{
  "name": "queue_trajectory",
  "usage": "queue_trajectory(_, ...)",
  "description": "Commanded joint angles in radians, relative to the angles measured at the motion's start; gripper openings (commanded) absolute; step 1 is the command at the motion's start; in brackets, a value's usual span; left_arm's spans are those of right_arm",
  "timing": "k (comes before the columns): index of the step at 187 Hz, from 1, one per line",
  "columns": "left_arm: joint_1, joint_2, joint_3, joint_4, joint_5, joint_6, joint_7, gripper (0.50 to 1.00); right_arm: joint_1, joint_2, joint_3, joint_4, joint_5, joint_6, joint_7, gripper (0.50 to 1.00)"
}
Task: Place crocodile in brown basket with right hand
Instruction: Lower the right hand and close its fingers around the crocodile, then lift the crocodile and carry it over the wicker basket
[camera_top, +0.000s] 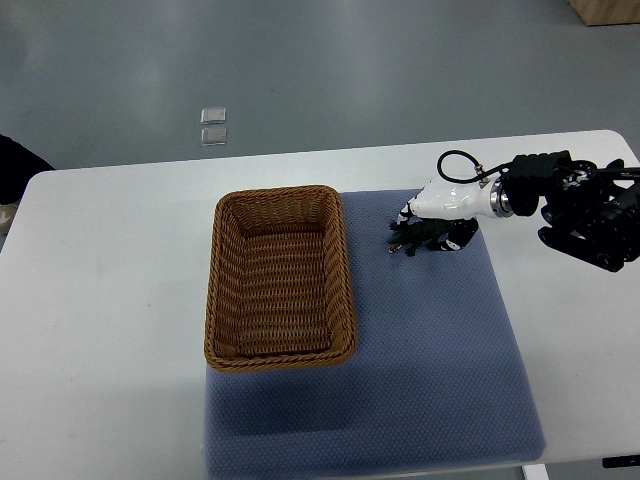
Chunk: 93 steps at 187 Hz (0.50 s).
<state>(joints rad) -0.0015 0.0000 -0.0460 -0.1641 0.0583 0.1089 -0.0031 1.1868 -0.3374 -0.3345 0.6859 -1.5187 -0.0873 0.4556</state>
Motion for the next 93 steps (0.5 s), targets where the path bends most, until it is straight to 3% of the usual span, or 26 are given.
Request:
queue_trajectory(1,0.000,0.000,0.000,0.000,-0.001,0.000,0.000,1.000,0.004,-0.006,0.008,0.000,0.005,-0.005,0.003,0.500)
queue_trajectory(93,0.000,0.000,0.000,0.000,0.000,0.000,0.000,1.000,0.069,-0.014,0.015,0.023,0.025,-0.051,0.046,0.500)
